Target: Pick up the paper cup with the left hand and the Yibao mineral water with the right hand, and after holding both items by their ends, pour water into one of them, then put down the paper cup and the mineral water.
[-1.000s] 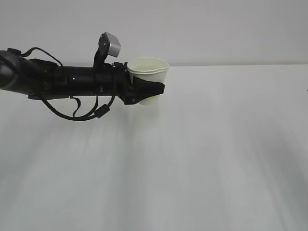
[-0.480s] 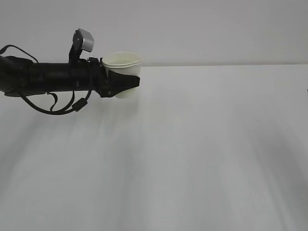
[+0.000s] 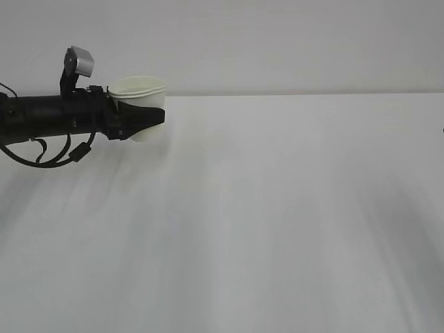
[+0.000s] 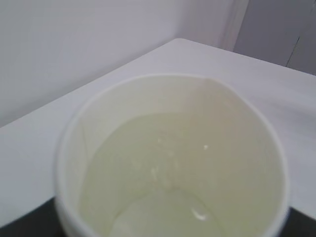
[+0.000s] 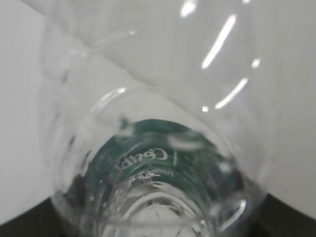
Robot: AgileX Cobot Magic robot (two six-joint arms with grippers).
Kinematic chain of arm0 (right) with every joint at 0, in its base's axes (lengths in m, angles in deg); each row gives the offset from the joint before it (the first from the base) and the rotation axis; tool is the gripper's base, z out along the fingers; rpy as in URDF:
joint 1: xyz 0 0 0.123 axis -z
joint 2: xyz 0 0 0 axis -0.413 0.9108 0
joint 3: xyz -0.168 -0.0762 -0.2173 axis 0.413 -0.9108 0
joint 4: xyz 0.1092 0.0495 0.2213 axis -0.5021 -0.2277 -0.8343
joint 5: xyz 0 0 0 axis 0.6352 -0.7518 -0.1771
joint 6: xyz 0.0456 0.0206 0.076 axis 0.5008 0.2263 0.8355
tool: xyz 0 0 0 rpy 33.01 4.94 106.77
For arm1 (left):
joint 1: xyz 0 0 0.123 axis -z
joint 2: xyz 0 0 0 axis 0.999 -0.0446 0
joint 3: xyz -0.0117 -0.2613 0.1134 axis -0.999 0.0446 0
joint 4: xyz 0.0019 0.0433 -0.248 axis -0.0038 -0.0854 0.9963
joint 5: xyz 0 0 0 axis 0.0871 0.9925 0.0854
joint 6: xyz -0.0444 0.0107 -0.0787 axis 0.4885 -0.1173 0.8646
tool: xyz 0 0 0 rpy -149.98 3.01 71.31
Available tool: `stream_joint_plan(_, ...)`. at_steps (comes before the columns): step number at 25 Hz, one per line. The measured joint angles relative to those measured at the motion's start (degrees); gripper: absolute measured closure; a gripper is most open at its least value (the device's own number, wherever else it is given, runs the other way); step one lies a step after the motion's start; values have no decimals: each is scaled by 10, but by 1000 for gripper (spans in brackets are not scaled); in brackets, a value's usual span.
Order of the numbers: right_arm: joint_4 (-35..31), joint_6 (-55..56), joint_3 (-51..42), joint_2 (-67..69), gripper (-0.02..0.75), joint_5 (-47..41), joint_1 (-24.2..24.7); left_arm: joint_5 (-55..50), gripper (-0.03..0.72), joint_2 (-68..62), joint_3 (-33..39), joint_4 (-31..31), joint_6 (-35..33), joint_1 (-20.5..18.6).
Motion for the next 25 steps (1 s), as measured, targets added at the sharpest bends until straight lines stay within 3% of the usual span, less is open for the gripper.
stream_joint_plan(17, 0, 0, 0, 0, 293, 0, 0, -14, 247, 0, 24, 16, -62, -10)
stream_joint_plan(25, 0, 0, 0, 0, 293, 0, 0, -1, 248, -17, 52, 73, -127, -10)
